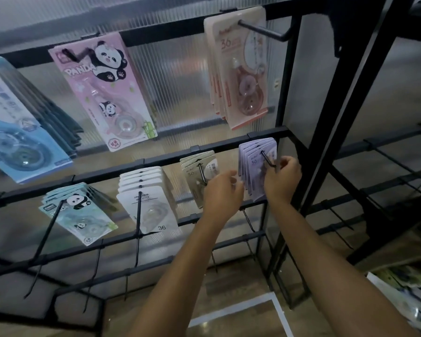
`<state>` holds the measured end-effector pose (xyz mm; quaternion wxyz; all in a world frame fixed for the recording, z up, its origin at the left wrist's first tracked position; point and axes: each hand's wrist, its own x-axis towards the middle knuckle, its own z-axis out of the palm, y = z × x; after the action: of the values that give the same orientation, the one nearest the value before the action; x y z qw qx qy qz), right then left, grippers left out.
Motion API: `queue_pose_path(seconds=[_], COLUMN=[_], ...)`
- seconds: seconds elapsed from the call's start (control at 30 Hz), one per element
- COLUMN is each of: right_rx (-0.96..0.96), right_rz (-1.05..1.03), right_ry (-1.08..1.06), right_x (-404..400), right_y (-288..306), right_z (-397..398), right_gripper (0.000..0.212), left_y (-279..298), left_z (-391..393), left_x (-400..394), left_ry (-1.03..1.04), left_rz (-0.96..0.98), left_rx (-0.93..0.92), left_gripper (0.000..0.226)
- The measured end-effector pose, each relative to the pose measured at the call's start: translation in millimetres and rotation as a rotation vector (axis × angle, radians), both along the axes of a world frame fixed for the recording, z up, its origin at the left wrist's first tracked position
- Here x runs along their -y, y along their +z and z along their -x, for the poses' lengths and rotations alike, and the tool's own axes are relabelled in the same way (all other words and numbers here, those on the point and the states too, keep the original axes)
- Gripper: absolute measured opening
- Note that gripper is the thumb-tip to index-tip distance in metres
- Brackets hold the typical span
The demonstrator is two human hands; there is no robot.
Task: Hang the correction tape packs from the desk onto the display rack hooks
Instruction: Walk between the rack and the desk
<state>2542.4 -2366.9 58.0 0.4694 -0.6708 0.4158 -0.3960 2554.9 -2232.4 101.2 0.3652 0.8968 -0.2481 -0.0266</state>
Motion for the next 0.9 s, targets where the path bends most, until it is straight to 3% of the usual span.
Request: queue_pose_path(seconds=[0.07,0.2,0.4,0.67,0.9], right_rx=[0.020,0.003,-0.150,-0.229,-0.291], right_rz=[0.003,0.066,0.125,0.209,0.215], right_ry=[-0.011,0.163,0.353,0.694,1.041], right_x=[-16,-54,-115,-270,-446], right_y=[-7,-22,-36,-44,-45], right_z=[5,17,24,45,91], right_gripper=[0.023,0.004,0.008,0.017,0.022], left_y=[-5,-20,-33,-50,-60], left_z=[4,7,17,49,118], left_x=[-4,-21,-78,-232,-417], left_ry=[-0.004,-0.011,0.027,0.265,0.546], left_rz=[0.003,-0.010,-0.070,-0.128,-0.159], left_rx=[0.003,-0.035,-0.002,-0.064,-0.102], left_gripper=[0.040,0.036,0.029,0.035,0.032])
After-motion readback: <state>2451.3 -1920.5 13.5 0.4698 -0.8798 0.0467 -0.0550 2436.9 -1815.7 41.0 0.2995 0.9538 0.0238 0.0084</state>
